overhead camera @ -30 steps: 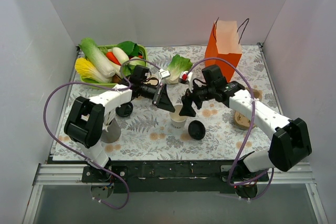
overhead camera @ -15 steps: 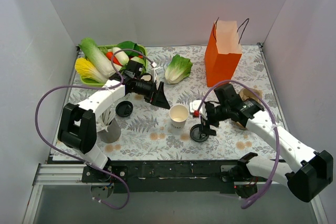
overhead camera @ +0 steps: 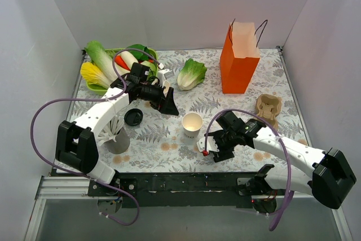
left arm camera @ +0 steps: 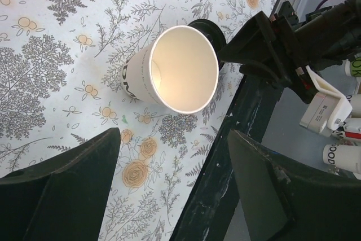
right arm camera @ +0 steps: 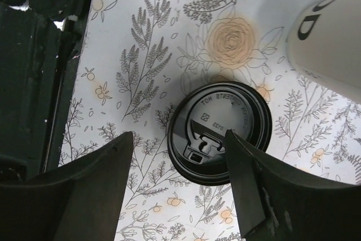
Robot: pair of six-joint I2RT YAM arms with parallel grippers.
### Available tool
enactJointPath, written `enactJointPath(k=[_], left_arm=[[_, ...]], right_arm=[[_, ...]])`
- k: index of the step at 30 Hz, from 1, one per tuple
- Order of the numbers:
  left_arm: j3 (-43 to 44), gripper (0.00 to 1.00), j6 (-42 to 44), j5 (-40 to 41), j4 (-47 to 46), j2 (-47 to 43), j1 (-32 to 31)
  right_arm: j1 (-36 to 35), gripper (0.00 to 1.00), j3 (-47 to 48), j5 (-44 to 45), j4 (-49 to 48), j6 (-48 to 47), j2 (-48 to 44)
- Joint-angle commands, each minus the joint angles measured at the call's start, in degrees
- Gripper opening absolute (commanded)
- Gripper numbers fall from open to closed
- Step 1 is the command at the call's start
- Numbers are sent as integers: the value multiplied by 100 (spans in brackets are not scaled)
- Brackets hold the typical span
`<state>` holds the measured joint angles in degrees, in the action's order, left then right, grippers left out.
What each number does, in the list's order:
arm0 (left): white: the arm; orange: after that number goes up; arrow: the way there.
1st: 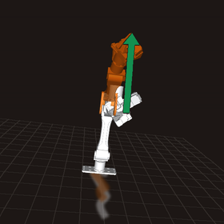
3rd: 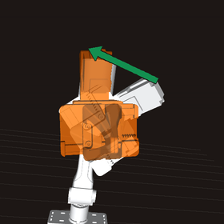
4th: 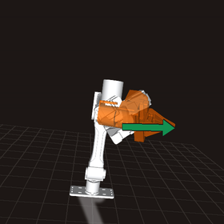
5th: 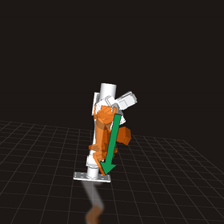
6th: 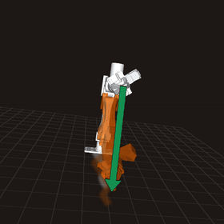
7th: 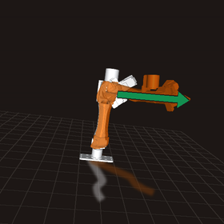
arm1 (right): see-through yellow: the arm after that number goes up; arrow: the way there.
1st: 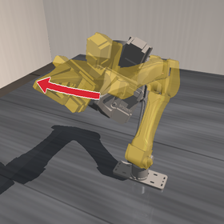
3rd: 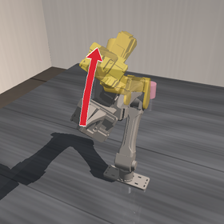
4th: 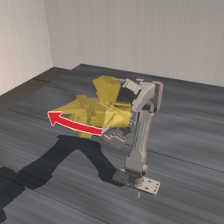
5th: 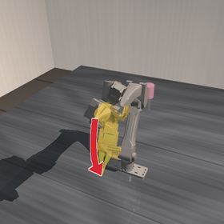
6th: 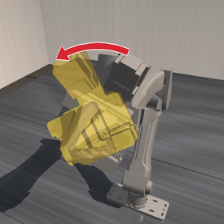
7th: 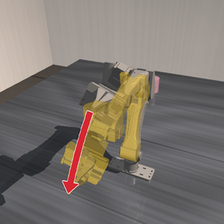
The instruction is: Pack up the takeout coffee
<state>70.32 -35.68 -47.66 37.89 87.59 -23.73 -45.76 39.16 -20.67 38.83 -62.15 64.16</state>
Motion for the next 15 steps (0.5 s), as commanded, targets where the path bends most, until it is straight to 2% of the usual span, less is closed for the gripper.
enactJointPath(k=[1, 7, 15], left_arm=[[-10, 77, 184, 169, 78, -400, 8], [-36, 77, 263, 283, 122, -471, 8], [-80, 77, 255, 310, 70, -462, 8]], right_arm=[[-170, 68, -198, 203, -200, -499, 9], [-258, 52, -453, 352, -288, -701, 61], [-293, 42, -584, 493, -499, -719, 193]])
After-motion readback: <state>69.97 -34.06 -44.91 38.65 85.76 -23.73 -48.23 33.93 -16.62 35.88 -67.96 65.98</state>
